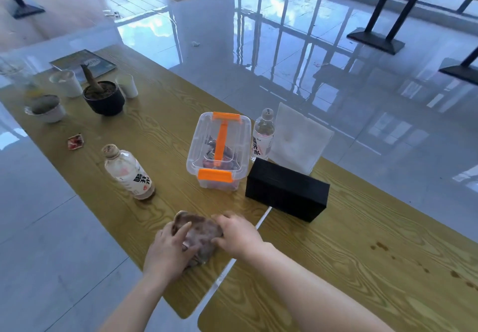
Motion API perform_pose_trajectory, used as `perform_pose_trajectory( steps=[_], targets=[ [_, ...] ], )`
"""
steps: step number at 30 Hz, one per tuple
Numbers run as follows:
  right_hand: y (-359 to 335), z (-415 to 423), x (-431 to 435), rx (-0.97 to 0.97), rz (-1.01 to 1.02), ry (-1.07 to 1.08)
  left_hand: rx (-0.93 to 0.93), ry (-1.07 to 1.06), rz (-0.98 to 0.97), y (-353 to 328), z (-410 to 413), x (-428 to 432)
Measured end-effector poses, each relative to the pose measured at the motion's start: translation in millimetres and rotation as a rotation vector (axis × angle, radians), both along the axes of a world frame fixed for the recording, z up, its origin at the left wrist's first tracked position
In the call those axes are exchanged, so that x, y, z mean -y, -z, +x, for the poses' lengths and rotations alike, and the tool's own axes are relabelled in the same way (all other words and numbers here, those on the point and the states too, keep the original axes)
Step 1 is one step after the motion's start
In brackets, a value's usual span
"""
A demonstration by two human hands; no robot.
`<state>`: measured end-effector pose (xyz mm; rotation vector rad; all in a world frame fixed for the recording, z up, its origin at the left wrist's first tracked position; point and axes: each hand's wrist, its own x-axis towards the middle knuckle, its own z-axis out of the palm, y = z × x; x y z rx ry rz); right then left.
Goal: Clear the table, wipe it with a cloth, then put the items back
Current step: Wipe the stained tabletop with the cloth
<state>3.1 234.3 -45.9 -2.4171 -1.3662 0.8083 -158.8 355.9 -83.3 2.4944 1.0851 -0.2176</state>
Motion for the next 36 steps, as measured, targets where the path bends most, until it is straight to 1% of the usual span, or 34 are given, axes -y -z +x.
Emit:
perform_pose_trajectory(
  steps=[3,6,8,12,18,22,25,30,36],
  targets=[
    [15.3,-5.7,-20.1,-0.030,-0.072,0.019,-0.005,0.018,0.026,7.5,2.1,-2.8],
    [27.3,-11.3,-30.0,0.019,-0.094,0.024,0.062,-0.004,0.011,13.1,6.5,-3.3],
    [33.1,-14.4,-32.6,0.042,-0.078,0.043,0.101,0.003,0.006,15.2,9.1,-2.6],
    [38.4,-13.7,-34.9,0.018,-0.043,0.075,0.175,0.029,-0.009,17.4,10.7,-2.6],
    [35.6,-11.8,-22.0,-0.061,0.051,0.146,0.255,0.047,-0.074,12.4,15.5,2.5],
    [25.6,-8.3,15.2,-0.102,0.185,0.299,0.297,0.103,-0.105,3.7,26.1,16.2],
    [16.6,-2.2,55.2,-0.069,0.246,0.402,0.340,0.189,-0.128,-7.2,44.3,41.2],
    [6.8,7.0,142.8,-0.043,0.261,0.630,0.400,0.359,-0.193,-15.0,76.7,109.9],
    [9.5,-3.1,255.2,-0.002,0.189,0.883,0.348,0.618,-0.275,-4.2,102.9,207.7]
  ],
)
